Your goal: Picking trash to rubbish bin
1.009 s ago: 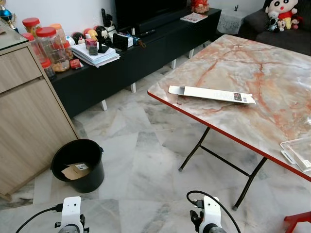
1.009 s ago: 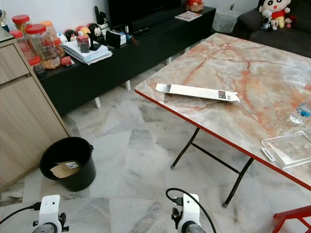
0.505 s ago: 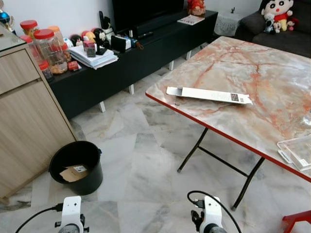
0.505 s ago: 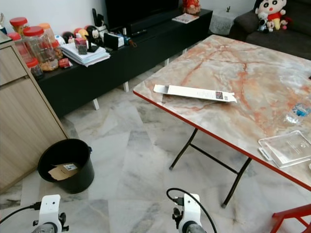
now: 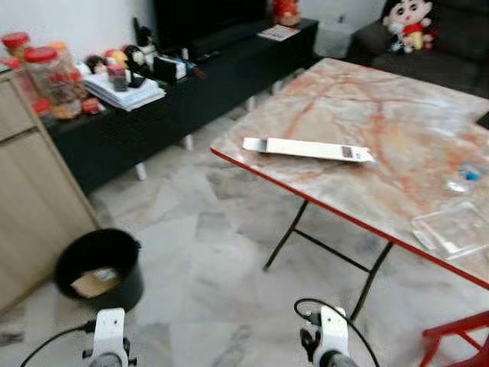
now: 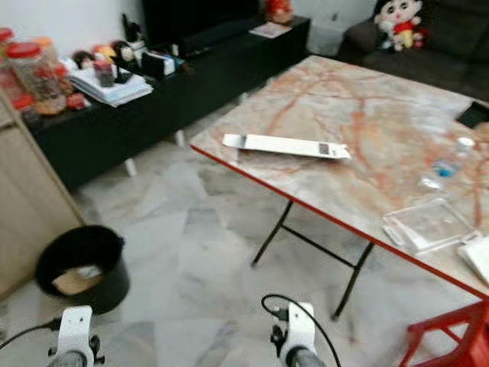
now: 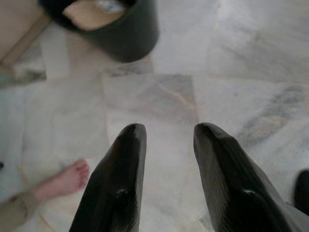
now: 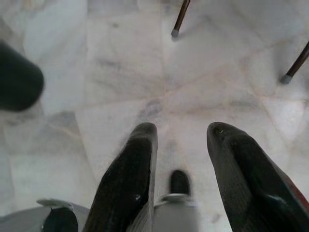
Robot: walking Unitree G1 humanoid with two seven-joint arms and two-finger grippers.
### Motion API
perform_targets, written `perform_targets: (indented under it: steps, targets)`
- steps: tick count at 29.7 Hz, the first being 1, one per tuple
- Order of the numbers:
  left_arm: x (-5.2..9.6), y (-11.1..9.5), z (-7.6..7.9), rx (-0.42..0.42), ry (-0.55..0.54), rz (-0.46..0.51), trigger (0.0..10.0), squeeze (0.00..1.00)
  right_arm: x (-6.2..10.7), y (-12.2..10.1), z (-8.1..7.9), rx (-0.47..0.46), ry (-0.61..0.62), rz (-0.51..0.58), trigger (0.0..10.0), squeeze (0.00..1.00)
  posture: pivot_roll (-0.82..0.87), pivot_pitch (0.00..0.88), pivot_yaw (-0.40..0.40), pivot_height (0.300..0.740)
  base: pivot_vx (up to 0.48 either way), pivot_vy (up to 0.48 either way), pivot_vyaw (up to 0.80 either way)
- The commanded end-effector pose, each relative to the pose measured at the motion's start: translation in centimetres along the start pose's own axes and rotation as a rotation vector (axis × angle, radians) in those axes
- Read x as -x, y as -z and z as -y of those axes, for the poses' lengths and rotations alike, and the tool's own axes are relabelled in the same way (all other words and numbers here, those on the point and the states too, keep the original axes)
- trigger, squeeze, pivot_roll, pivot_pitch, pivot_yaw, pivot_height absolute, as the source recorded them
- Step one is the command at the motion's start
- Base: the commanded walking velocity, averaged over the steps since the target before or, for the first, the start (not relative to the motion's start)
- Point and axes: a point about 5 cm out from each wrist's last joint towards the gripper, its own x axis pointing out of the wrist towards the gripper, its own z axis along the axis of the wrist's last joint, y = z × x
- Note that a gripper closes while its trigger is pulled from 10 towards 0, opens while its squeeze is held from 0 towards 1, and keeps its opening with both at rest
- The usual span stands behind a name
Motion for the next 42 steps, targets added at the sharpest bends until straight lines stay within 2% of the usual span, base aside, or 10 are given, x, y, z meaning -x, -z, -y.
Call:
perform_targets:
  steps: [1,42]
  targets:
    - [-0.05,-0.11,0.06,-0.010,-0.002,-0.005,10.0,0.00,0.08,0.13,0.41,-0.005,0.014,-0.005,10.0,0.00,0.05,0.000,-0.006,0.740,0.000,0.000,-0.77]
    - [-0.05,-0.16,0.27,-0.016,0.008,-0.002,10.0,0.00,0.07,0.22,0.18,0.005,0.005,-0.008,10.0,0.00,0.05,0.000,-0.004,0.740,0.000,0.000,-0.77]
